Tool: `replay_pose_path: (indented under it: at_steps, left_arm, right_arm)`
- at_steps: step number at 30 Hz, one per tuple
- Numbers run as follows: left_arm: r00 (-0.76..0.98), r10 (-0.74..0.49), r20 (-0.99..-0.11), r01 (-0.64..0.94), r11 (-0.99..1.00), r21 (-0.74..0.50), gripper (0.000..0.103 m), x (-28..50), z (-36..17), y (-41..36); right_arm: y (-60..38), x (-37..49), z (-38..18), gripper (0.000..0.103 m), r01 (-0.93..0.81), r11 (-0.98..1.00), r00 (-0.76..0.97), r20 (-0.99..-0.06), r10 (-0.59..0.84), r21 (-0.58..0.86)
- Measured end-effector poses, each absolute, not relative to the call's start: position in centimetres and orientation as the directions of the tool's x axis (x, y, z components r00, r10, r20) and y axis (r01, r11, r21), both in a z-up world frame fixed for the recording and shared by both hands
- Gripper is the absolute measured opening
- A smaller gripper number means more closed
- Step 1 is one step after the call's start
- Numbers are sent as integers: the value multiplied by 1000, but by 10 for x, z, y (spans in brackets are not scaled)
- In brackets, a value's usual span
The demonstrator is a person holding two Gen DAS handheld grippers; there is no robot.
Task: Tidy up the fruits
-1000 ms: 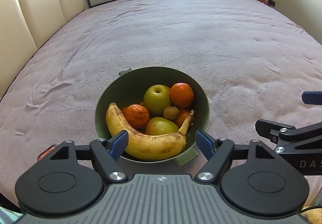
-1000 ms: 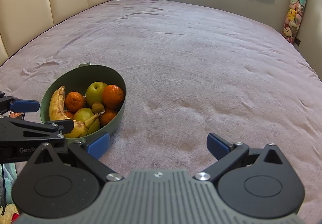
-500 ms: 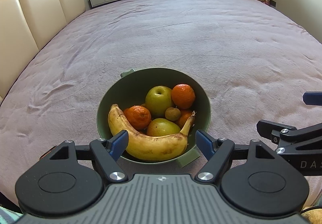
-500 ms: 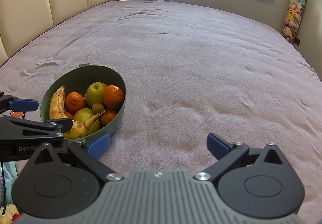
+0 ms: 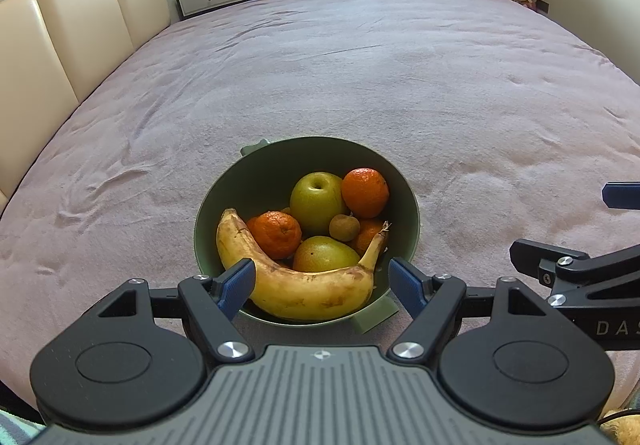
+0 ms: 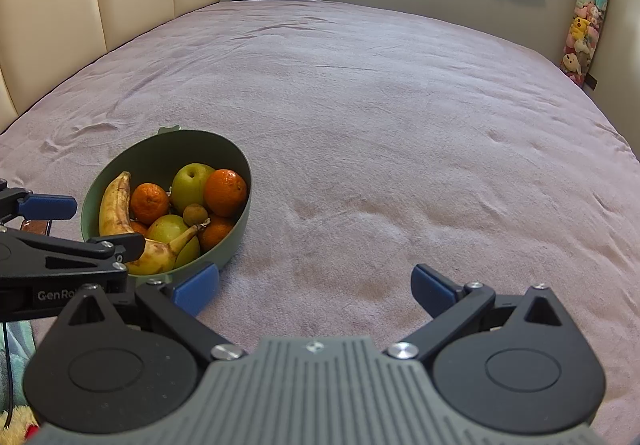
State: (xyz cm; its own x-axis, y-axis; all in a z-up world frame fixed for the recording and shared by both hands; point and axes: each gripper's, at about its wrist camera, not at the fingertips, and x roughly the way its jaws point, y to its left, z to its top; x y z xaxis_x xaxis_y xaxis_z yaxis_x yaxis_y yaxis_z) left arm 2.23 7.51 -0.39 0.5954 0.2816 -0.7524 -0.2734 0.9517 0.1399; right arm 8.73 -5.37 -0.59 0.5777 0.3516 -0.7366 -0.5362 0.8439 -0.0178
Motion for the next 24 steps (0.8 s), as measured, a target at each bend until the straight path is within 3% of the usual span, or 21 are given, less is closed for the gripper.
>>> replay_pose_path:
  at_steps: [24]
  left_arm:
    - [598, 282, -750, -269, 952, 144, 89, 22, -4, 74]
  right_arm:
    - [-53, 87, -6, 99, -535, 845, 578, -737, 351, -17]
